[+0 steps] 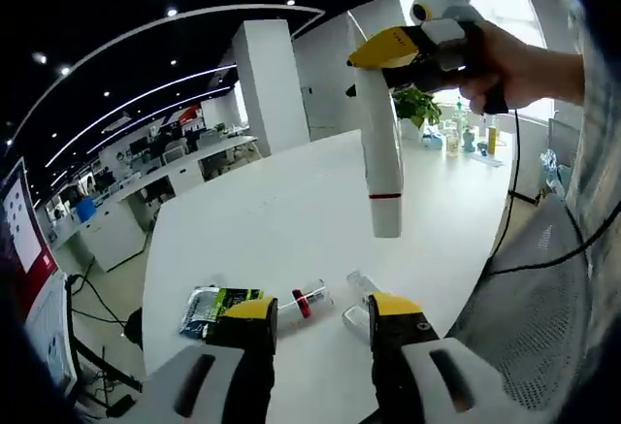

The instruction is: Arrange the skincare products in the storage area until every visible bottle or jar stands upright without overlapping.

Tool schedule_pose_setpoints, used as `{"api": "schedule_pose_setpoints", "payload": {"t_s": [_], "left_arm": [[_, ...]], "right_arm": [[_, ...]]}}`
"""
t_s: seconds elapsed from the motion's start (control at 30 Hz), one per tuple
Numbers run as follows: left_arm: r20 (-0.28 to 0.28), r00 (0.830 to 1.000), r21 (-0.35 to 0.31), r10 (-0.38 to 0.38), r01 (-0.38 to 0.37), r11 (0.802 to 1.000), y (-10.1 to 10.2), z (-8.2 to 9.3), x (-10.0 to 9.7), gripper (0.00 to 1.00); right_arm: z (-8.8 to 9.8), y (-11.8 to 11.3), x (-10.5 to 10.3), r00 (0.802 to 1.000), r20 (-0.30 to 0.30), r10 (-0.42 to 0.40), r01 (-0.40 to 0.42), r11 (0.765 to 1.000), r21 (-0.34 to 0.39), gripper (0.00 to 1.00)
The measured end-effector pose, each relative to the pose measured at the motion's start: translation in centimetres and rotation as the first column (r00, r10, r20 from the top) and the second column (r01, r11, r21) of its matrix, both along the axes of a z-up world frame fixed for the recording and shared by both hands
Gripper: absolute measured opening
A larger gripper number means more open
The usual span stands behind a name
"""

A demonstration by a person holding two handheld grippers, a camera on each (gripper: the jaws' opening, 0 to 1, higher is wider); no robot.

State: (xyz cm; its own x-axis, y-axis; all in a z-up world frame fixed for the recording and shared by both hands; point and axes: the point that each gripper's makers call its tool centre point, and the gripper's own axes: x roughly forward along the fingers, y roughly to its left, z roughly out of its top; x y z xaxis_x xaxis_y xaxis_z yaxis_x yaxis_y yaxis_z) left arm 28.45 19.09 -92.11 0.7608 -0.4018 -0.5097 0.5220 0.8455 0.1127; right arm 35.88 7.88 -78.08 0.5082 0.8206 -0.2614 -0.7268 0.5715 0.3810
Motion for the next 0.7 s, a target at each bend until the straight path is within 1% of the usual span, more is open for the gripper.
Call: {"api": "schedule_pose_setpoints", "payload": {"t_s": [0.07,0.13,0.2,0.23,0.3,0.33,0.37,0.4,0.43,0.47,0.5,0.53,0.63,0.7], "left_arm": [[-0.004,1.000,-0.018,0.022,-0.022,1.000,0.6,-0.6,0.0,0.40],[-0.024,0.999,-0.063,0.045,-0.046,0.997,0.5,-1.3,-0.1,0.40],[-0.022,0.999,-0.054,0.044,-0.045,0.998,0.3,-2.1,-0.3,0.39],[-0.025,0.999,-0.047,0.045,-0.046,0.998,0.1,-2.9,-0.5,0.38],[-0.067,0.997,-0.050,0.036,-0.040,0.998,-0.5,-4.5,-1.1,0.36],[-0.122,0.992,-0.037,0.026,-0.031,0.999,-0.8,-5.5,-1.7,0.32],[-0.157,0.988,0.036,0.010,-0.005,0.999,-0.4,-6.4,-2.0,0.28],[-0.144,0.990,0.054,0.005,0.003,0.999,-0.3,-6.3,-1.8,0.24],[-0.099,0.995,0.044,0.015,-0.011,0.999,-0.3,-5.8,-1.2,0.24],[-0.089,0.996,0.028,0.022,-0.020,0.999,-0.3,-5.6,-1.0,0.24],[-0.101,0.994,-0.007,0.041,-0.042,0.999,-0.1,-5.5,-1.0,0.25],[-0.113,0.993,-0.020,0.045,-0.047,0.999,-0.1,-5.7,-1.0,0.25],[-0.122,0.992,0.004,0.037,-0.037,0.999,-0.1,-6.2,-1.2,0.25],[-0.122,0.992,0.005,0.032,-0.032,0.999,-0.2,-6.2,-1.2,0.25]], "right_arm": [[0.0,-0.3,0.8,1.000,0.008,-0.011,0.011,1.000,-0.012,0.32],[-0.1,-0.4,1.4,1.000,0.018,-0.015,0.016,1.000,-0.021,0.32],[-0.2,-0.5,2.1,0.999,0.024,-0.022,0.023,0.999,-0.034,0.32],[-0.4,-0.5,2.5,0.999,0.025,-0.025,0.026,0.999,-0.042,0.32],[-0.6,-0.5,3.1,0.999,0.029,-0.028,0.030,0.998,-0.056,0.32],[-0.8,-0.6,3.4,0.999,0.030,-0.030,0.032,0.998,-0.060,0.32],[-1.0,-0.5,3.7,0.999,0.029,-0.033,0.035,0.997,-0.066,0.32],[-1.2,-0.5,4.1,0.999,0.027,-0.035,0.037,0.997,-0.071,0.32],[-1.3,-0.5,4.3,0.999,0.026,-0.036,0.038,0.997,-0.073,0.32],[-1.5,-0.5,4.5,0.999,0.024,-0.039,0.040,0.996,-0.078,0.32],[-1.8,-0.4,5.0,0.999,0.022,-0.041,0.043,0.995,-0.087,0.32],[-2.1,-0.3,5.5,0.999,0.023,-0.042,0.044,0.994,-0.100,0.32],[-2.9,-0.3,7.1,0.998,0.024,-0.058,0.061,0.991,-0.119,0.32],[-3.2,-0.3,8.0,0.997,0.020,-0.071,0.073,0.990,-0.119,0.32]]}}
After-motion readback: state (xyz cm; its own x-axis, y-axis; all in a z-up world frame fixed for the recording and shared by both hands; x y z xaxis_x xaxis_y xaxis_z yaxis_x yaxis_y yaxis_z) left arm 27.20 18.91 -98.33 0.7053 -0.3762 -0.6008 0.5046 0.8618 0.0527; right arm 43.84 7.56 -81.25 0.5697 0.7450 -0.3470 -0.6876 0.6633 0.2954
